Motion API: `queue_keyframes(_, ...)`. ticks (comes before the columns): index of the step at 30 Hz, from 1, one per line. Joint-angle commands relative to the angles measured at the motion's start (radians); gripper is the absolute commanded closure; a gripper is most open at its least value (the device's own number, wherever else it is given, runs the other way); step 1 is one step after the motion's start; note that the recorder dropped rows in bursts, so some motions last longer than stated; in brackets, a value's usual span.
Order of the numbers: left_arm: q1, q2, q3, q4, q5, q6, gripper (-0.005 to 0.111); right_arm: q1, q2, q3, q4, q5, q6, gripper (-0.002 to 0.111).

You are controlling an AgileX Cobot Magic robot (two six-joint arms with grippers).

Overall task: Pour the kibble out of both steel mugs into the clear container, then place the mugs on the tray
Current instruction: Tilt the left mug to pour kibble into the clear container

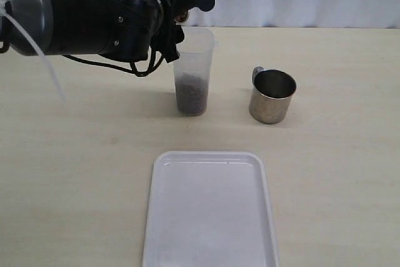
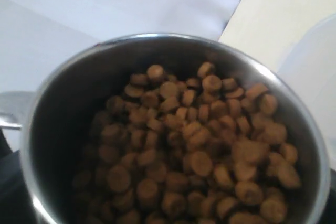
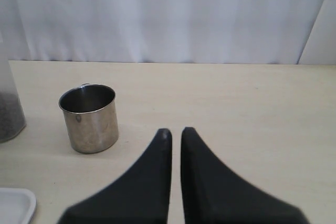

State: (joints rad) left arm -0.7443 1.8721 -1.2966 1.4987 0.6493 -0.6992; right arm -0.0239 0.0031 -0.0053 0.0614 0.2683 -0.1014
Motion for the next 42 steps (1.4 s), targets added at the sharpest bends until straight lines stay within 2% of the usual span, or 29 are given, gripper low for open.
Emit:
queue_keyframes(1,-0.002,-0.005,-0.012,0.104,0.013,-0.002,0.107,0.003,-0.003,0.005,0.009,-0.002,0.003,0.103)
queue_keyframes(9,0.0,0.003,-0.012,0.2,0.013,0.004,0.107,0.003,-0.003,0.005,0.009,-0.002,0.003,0.103)
queue_keyframes(13,0.0,0.042,-0.012,0.246,0.038,0.058,0.107,0.003,-0.003,0.005,0.009,-0.002,0.003,0.103)
queue_keyframes(23,0.0,0.055,-0.012,0.246,0.076,0.117,0.107,0.003,-0.003,0.005,0.009,-0.002,0.003,0.103)
queue_keyframes(30,0.0,0.055,-0.014,0.246,0.048,0.266,0.107,0.003,-0.003,0.005,0.009,-0.002,0.003,0.103)
queue_keyframes(39,0.002,0.055,-0.05,0.246,0.035,0.266,0.107,0.003,-0.003,0.005,0.009,-0.002,0.003,0.103)
queue_keyframes(42,0.002,0.055,-0.056,0.246,0.04,0.332,0.107,0.003,-0.003,0.005,0.009,-0.002,0.003,0.103)
